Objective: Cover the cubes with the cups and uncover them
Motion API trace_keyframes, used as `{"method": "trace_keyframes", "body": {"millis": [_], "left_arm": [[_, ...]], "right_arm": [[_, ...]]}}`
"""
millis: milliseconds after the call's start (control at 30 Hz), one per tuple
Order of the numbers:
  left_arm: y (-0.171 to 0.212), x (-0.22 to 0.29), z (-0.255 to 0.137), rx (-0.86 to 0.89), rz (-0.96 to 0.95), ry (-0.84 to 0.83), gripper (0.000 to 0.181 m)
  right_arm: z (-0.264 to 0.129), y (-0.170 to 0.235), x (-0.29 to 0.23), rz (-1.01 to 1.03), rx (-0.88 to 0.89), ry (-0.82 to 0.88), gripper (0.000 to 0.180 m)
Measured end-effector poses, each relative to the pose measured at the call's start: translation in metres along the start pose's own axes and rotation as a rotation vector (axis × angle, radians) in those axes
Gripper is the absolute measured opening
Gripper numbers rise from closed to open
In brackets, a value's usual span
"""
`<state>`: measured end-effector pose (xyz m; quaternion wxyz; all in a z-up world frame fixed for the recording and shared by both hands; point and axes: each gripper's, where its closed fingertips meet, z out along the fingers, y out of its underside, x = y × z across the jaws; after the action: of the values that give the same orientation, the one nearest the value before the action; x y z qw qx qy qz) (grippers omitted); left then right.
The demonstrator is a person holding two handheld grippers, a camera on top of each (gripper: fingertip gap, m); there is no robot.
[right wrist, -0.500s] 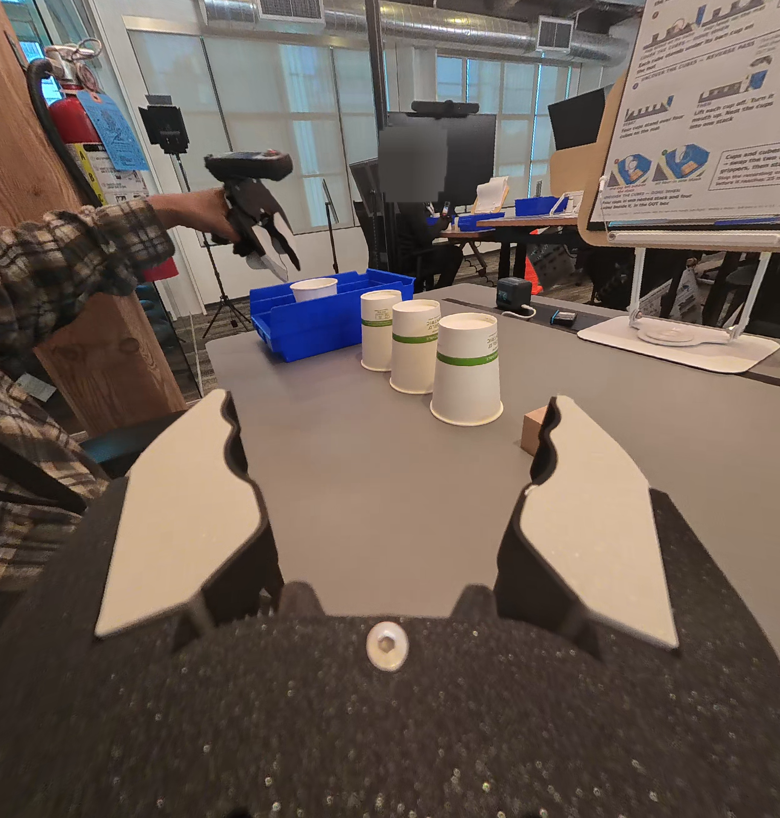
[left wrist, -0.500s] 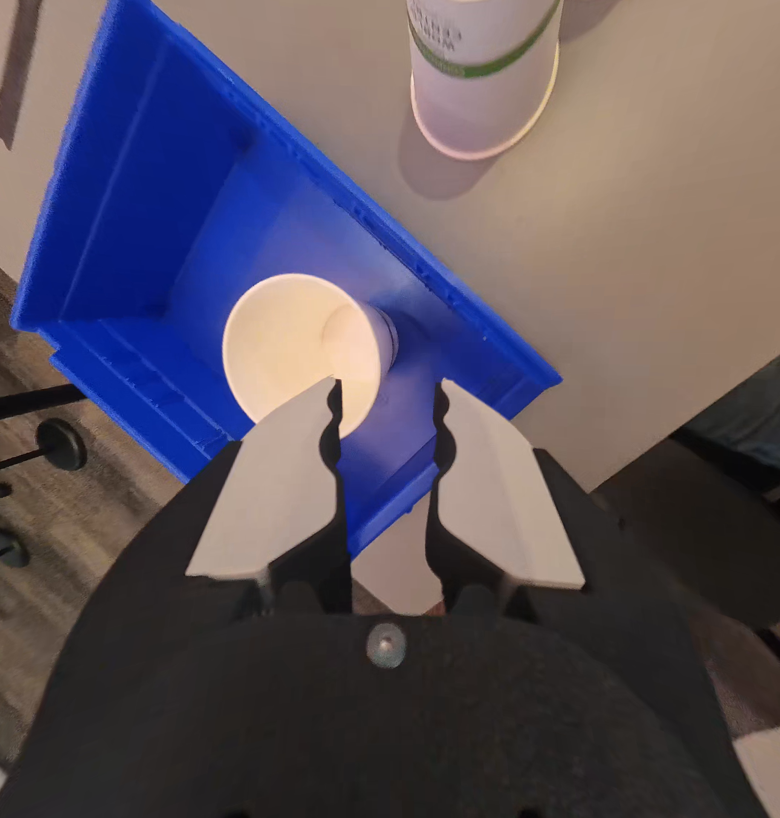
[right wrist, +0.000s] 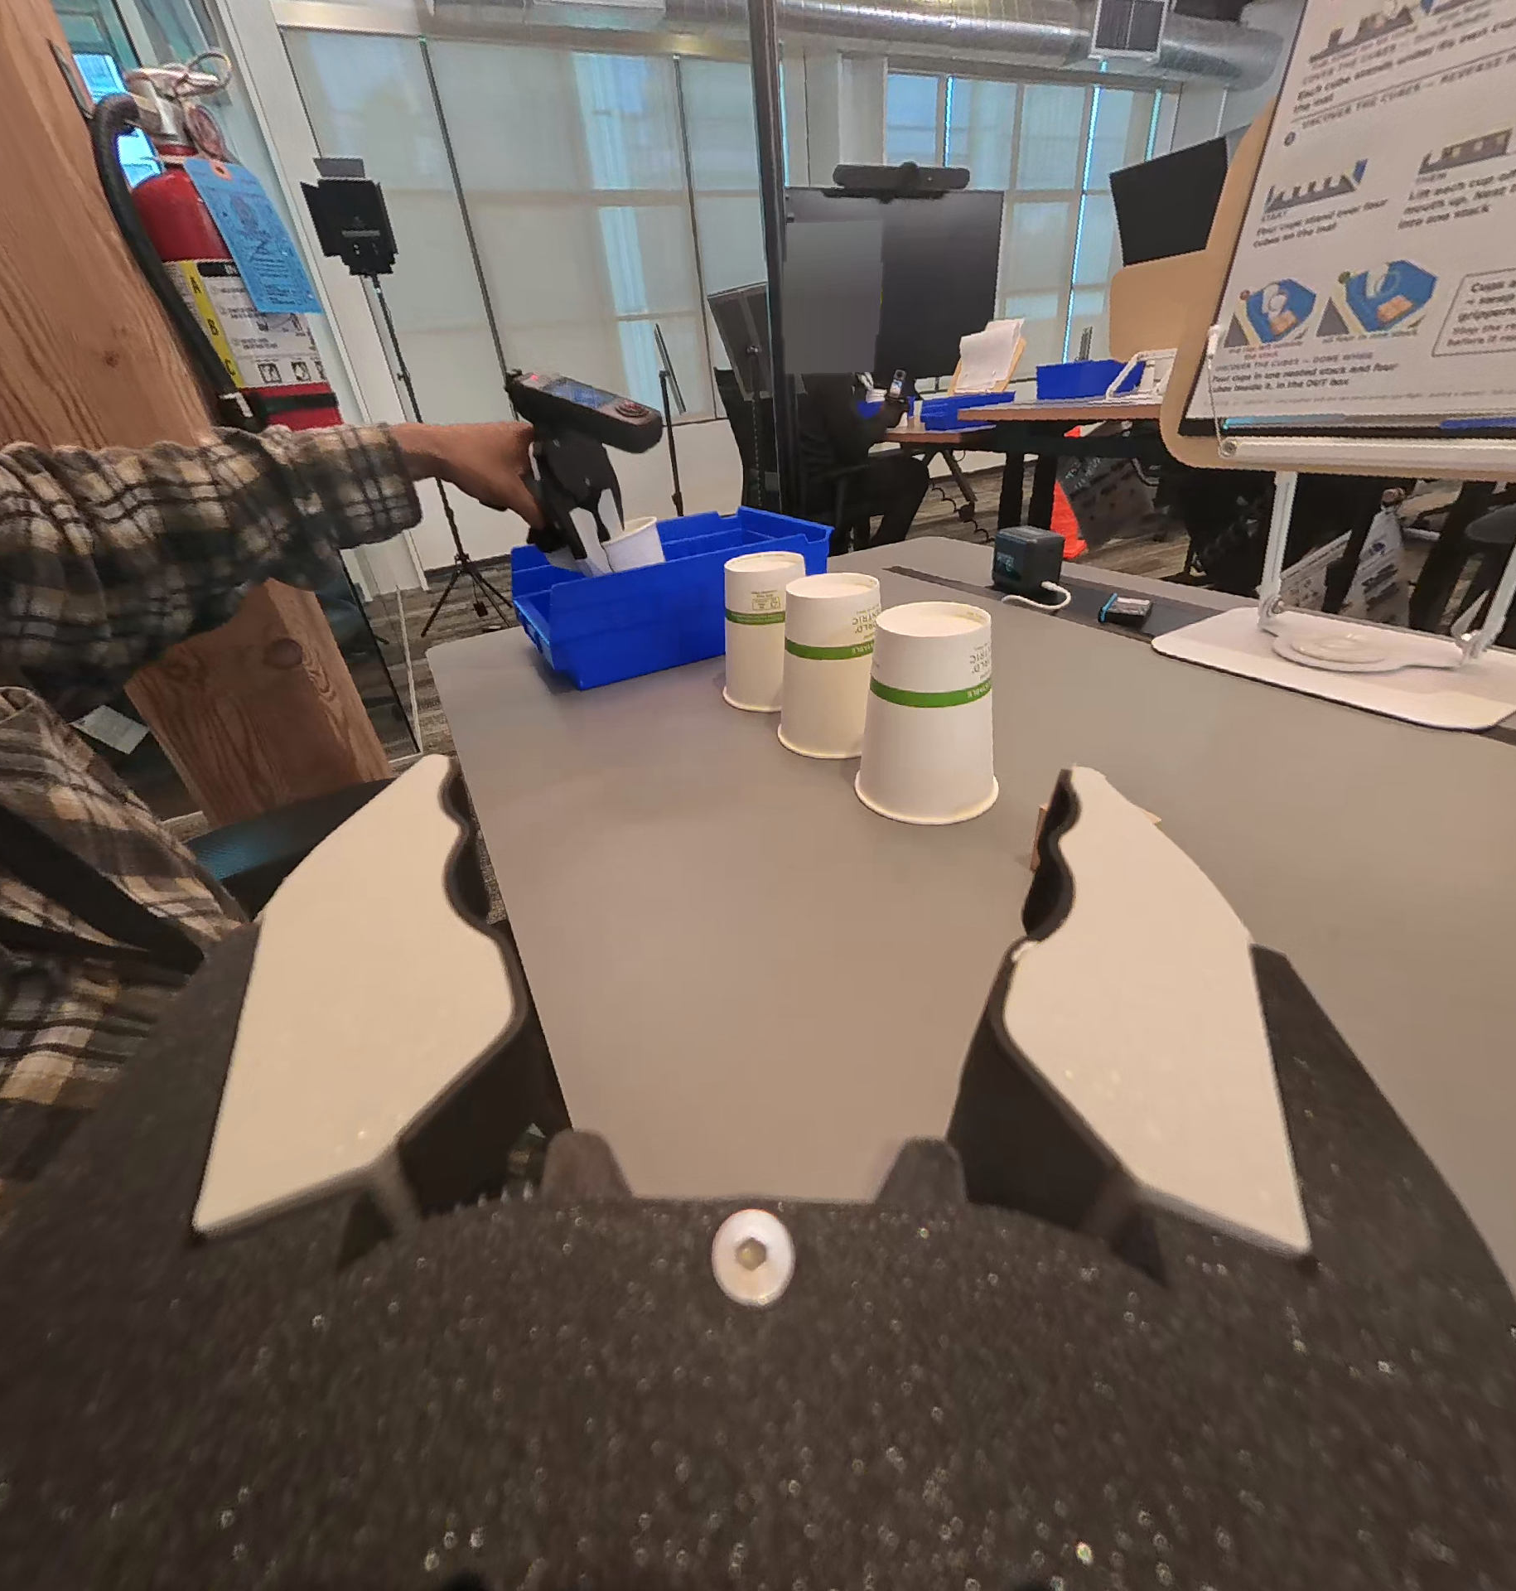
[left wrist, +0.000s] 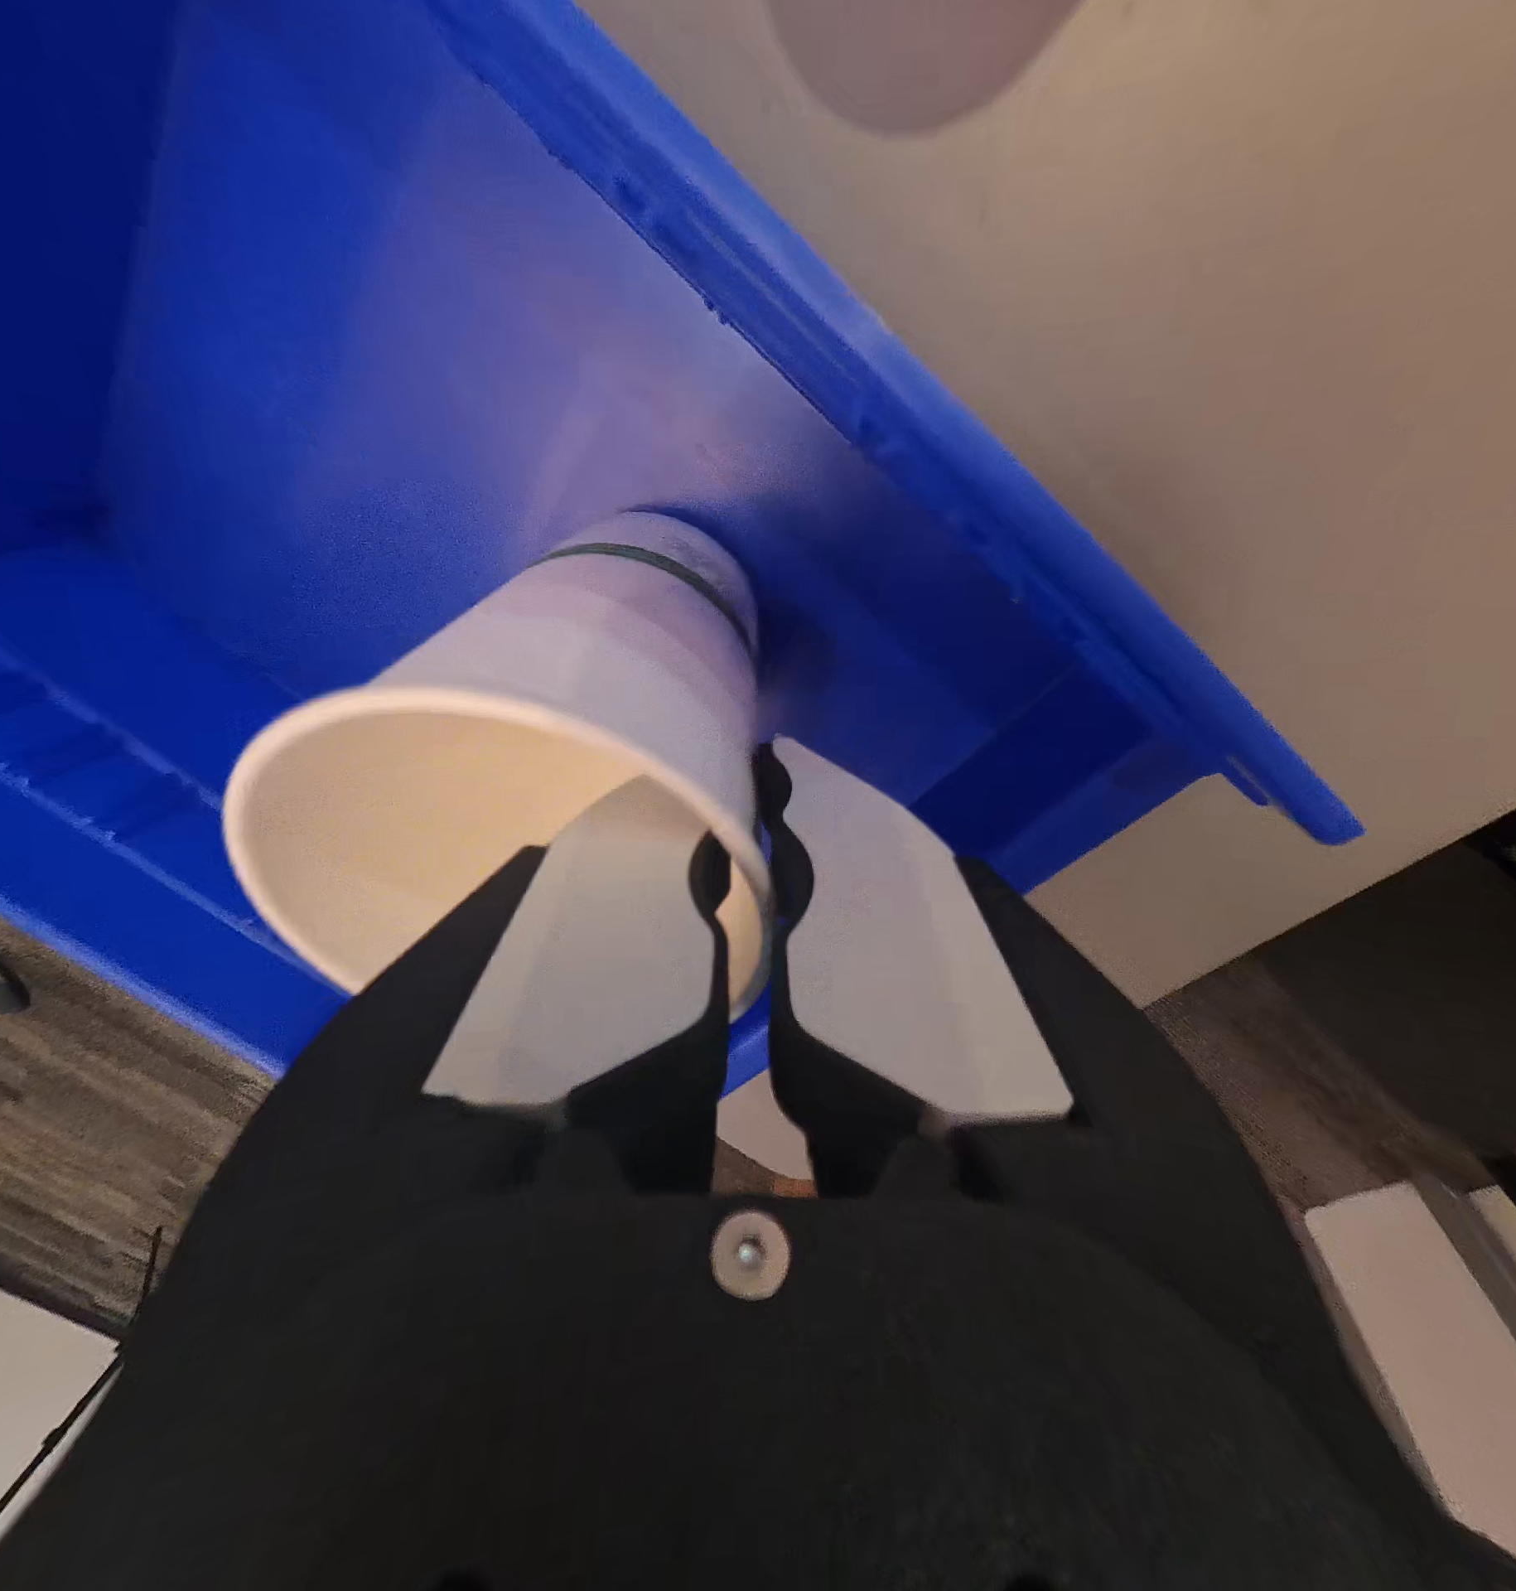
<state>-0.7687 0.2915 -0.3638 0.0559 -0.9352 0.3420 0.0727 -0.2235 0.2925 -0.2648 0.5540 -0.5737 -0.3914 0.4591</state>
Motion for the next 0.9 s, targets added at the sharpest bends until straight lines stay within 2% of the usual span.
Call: {"method": "trace_keyframes", "body": {"millis": [100,200,333,433,533,667,767,900], "left_arm": [[0.002,-0.005,-0.009,0.038,-0.054,0.013,0.002],[0.0,-0.013,-0.035,0.147,-0.126,0.019,0.001],[-0.019,-0.014,-0.092,0.407,-0.203,0.033,0.001],[-0.051,0.006,-0.142,0.666,-0.208,0.083,0.001],[-0.091,0.045,-0.187,0.912,-0.164,0.21,0.001],[-0.144,0.106,-0.223,1.158,-0.113,0.434,0.001],[-0.177,0.154,-0.235,1.288,-0.053,0.652,0.001],[-0.204,0.206,-0.233,1.365,0.024,0.897,0.001]], "right_arm": [[0.0,0.0,-0.002,0.008,0.012,-0.014,0.119],[0.002,0.003,-0.003,0.027,0.01,-0.023,0.119],[0.007,0.004,-0.006,0.033,0.012,-0.035,0.119],[0.017,-0.003,-0.007,0.03,0.027,-0.058,0.12],[0.036,-0.02,-0.01,-0.003,0.047,-0.102,0.121],[0.075,-0.044,-0.017,-0.087,0.045,-0.176,0.127],[0.108,-0.054,-0.02,-0.169,0.001,-0.219,0.133],[0.141,-0.063,-0.02,-0.237,-0.065,-0.267,0.135]]}}
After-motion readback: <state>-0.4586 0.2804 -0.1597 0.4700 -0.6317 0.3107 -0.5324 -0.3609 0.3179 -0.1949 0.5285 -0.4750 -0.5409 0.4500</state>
